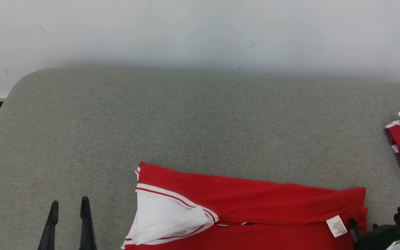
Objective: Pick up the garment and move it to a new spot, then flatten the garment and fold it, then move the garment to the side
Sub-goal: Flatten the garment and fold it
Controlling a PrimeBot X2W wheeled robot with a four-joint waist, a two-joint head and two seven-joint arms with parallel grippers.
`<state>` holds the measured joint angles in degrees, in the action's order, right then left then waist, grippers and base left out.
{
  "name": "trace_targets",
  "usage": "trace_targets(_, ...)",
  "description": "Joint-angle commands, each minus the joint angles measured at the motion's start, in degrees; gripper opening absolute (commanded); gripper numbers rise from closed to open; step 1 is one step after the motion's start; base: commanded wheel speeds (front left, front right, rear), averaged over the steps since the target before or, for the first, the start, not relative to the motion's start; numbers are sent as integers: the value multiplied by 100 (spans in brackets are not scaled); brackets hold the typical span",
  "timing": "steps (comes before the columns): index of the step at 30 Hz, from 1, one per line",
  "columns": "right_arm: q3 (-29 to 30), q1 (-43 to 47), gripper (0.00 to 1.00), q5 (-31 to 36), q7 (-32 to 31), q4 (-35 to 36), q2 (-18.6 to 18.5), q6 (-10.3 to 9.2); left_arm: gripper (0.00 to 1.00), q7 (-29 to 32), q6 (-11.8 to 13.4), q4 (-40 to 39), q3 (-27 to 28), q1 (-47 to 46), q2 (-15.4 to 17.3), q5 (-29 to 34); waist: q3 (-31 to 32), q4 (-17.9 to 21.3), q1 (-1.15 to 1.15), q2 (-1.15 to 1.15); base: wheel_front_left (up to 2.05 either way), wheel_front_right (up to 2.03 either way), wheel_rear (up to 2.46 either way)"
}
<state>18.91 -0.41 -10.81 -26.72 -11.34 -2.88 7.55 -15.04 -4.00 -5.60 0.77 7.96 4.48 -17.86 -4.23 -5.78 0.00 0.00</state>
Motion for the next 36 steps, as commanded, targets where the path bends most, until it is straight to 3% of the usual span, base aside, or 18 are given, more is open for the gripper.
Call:
trace_targets(1, 12, -88, 100, 47, -5, -62, -2, -15, 100, -17, -15, 10, 33, -17, -19, 25, -35, -18, 0, 0, 0, 0, 0)
trace_targets(14, -200, -324, 100, 192, -395, -841, 32, -1, 100, -17, -145, 150, 19, -86, -123, 112, -95, -96, 0, 0, 0, 0, 0)
trace_targets(15, -229, -321, 79, 214, -424, -855, 38, -1, 100, -17, -133, 163, 13, -85, -127, 117, -86, -96, 0, 0, 0, 0, 0)
trace_targets(16, -245, -324, 47, 236, -435, -866, 41, 0, 100, -17, -135, 172, 9, -84, -129, 121, -78, -95, 0, 0, 0, 0, 0)
trace_targets(19, -305, -358, 0, 267, -458, -880, 38, -1, 100, -17, -138, 186, -4, -79, -136, 131, -55, -89, 0, 0, 0, 0, 0)
trace_targets(27, -123, -434, 0, 374, -320, -792, 4, -9, 100, -17, -144, 203, -15, -24, -142, 124, -23, -79, 0, 0, 0, 0, 0)
trace_targets(36, 1105, -532, 0, 763, -278, -327, -12, -17, 100, -17, -121, 140, 6, 94, -150, 125, -4, -41, 0, 0, 0, 0, 0)
